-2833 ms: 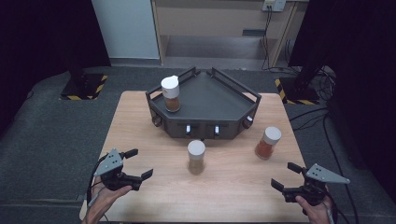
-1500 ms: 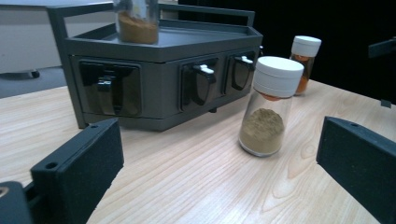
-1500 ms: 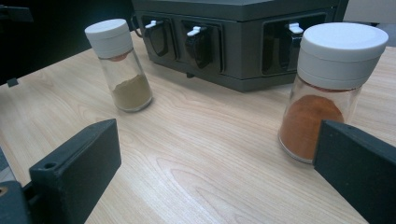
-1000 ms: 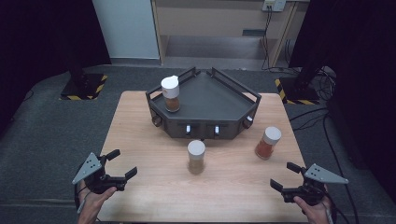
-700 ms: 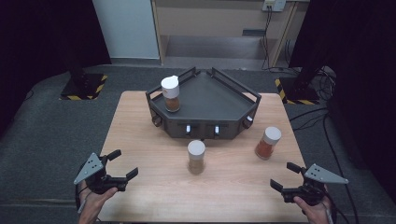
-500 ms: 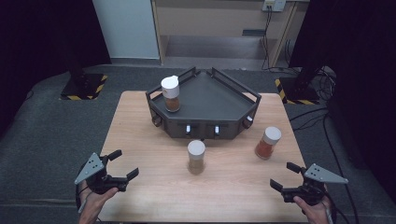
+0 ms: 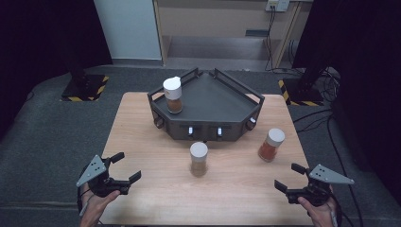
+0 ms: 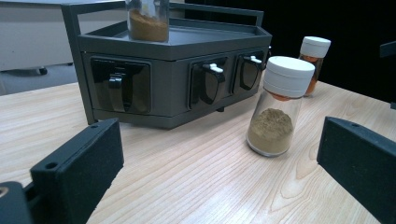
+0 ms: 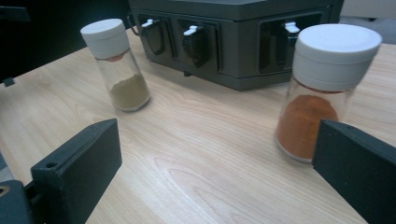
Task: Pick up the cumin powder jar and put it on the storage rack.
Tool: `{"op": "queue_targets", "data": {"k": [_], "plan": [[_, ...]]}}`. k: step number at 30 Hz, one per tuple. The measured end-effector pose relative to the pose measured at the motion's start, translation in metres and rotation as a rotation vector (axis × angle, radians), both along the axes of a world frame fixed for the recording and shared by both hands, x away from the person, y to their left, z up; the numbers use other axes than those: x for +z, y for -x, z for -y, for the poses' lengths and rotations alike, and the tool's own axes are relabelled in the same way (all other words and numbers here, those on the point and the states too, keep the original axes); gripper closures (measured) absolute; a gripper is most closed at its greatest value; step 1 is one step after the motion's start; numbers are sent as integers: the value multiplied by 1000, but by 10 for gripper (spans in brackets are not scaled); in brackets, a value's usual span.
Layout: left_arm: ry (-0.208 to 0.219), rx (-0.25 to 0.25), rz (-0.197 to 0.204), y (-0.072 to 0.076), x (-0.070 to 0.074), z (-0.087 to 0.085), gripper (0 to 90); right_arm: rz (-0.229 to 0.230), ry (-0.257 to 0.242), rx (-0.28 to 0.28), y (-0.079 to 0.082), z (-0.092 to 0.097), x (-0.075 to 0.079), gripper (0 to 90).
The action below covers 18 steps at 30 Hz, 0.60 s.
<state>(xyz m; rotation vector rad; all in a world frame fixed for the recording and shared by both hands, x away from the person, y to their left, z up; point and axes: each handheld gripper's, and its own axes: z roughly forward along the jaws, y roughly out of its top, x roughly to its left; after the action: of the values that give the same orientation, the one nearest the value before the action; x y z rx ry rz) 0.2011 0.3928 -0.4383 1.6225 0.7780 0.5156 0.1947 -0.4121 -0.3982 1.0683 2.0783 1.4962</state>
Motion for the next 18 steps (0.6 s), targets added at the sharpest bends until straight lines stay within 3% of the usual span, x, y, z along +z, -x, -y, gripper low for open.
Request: {"op": "queue_targets", "data": {"k": [18], "plan": [[-5, -7, -8, -1, 1, 0, 0, 9, 14, 39, -13, -3, 31, 29]]}}
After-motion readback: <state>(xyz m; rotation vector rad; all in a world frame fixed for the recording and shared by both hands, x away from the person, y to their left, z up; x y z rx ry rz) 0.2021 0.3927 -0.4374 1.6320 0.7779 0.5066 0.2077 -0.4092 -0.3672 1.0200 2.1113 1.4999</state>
